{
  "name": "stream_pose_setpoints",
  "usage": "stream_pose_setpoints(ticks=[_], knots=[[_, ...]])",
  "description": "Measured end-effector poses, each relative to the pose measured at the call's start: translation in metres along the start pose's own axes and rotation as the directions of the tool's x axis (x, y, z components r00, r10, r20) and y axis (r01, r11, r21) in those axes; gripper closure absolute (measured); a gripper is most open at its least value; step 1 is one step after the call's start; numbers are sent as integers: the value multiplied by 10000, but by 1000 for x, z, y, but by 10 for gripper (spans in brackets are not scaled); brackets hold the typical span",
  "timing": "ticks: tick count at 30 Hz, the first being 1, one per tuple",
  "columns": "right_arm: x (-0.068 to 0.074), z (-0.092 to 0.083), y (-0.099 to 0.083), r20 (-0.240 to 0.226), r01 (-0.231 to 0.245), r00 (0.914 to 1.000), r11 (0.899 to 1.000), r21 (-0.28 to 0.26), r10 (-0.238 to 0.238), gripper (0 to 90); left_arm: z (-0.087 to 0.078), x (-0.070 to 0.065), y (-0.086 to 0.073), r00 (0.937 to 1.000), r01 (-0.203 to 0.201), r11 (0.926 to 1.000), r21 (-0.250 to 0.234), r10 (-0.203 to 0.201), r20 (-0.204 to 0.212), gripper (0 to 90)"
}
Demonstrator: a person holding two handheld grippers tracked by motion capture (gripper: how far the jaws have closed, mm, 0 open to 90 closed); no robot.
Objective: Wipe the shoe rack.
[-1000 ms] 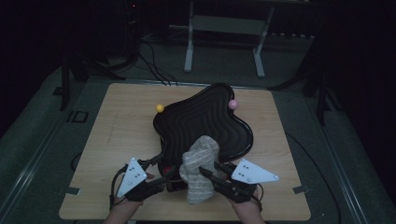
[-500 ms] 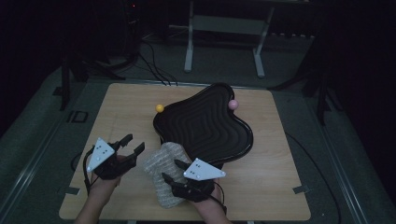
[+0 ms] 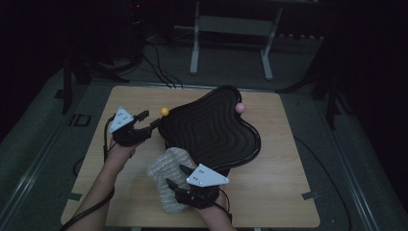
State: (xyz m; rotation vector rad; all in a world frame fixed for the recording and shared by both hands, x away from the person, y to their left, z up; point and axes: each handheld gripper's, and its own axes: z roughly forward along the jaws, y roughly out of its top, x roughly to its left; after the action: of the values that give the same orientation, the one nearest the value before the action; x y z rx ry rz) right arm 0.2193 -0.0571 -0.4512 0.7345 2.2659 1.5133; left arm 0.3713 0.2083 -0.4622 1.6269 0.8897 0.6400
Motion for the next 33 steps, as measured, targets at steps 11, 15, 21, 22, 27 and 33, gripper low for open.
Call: stream_pose_setpoints(ticks=[11,15,21,22,27,33], knots=[[-1,0,1,-73,-67,10000,10000,42,68,442,45,17,-1,9994,-317,9979,566,310,126,418],[-2,0,0,-109,-65,9999,10000,37,66,443,59,19,-1,9981,-136,9977,667,95,613,457],[-3,0,0,-151,-87,9998,9999,55,88,444,68,20,-5,9981,-335,9952,919,285,553,591],[-3,0,0,-153,-90,9998,9999,73,91,444,68,20,-5,9981,-376,9951,918,330,512,593],[-1,1,-2,-72,-26,10000,10000,74,27,446,60,18,-7,9989,-446,9947,925,432,175,598],[-3,-5,-4,-232,104,9997,9999,118,-102,453,40,21,-11,9996,-189,9954,935,208,-199,598]])
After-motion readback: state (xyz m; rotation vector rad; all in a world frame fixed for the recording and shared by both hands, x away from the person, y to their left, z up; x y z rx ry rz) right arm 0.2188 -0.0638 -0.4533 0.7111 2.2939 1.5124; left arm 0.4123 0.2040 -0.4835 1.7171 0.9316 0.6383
